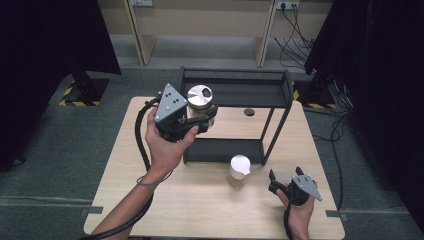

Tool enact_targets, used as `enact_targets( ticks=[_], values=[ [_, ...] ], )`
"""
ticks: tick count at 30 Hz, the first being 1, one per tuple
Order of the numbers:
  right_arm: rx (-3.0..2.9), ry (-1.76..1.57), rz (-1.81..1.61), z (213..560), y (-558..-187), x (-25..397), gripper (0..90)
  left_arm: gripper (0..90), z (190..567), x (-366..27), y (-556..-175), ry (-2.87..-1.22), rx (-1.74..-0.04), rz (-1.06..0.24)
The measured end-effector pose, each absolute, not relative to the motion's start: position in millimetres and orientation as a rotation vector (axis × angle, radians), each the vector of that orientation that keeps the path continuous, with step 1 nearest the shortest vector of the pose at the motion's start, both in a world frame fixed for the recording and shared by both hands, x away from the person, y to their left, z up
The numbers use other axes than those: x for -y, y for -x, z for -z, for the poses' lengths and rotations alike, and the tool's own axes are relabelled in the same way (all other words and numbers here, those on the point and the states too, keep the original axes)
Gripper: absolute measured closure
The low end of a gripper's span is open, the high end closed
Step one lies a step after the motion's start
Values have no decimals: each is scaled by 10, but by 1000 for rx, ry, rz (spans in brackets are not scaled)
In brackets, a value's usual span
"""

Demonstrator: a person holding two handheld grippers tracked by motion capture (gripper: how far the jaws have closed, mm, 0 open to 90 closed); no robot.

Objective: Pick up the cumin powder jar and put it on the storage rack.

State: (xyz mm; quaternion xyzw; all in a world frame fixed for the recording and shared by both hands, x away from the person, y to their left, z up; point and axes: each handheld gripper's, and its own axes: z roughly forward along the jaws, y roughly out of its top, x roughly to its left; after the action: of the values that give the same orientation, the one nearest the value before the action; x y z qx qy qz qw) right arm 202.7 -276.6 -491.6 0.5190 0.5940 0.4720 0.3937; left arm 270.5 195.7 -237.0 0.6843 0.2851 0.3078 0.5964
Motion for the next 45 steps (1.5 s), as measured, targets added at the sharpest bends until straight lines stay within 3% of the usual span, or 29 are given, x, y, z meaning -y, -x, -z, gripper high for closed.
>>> enact_targets(
  ticks=[22, 45],
  values=[
    [-1510, -1314, -1198, 4916, -2028, 2770, 32, 308, 2072, -1889, -2924, -1569, -725, -753],
    [-1514, -1307, -1196, 4917, -2030, 2770, 32, 308, 2054, -1767, -3230, -1597, -845, -780]
  ],
)
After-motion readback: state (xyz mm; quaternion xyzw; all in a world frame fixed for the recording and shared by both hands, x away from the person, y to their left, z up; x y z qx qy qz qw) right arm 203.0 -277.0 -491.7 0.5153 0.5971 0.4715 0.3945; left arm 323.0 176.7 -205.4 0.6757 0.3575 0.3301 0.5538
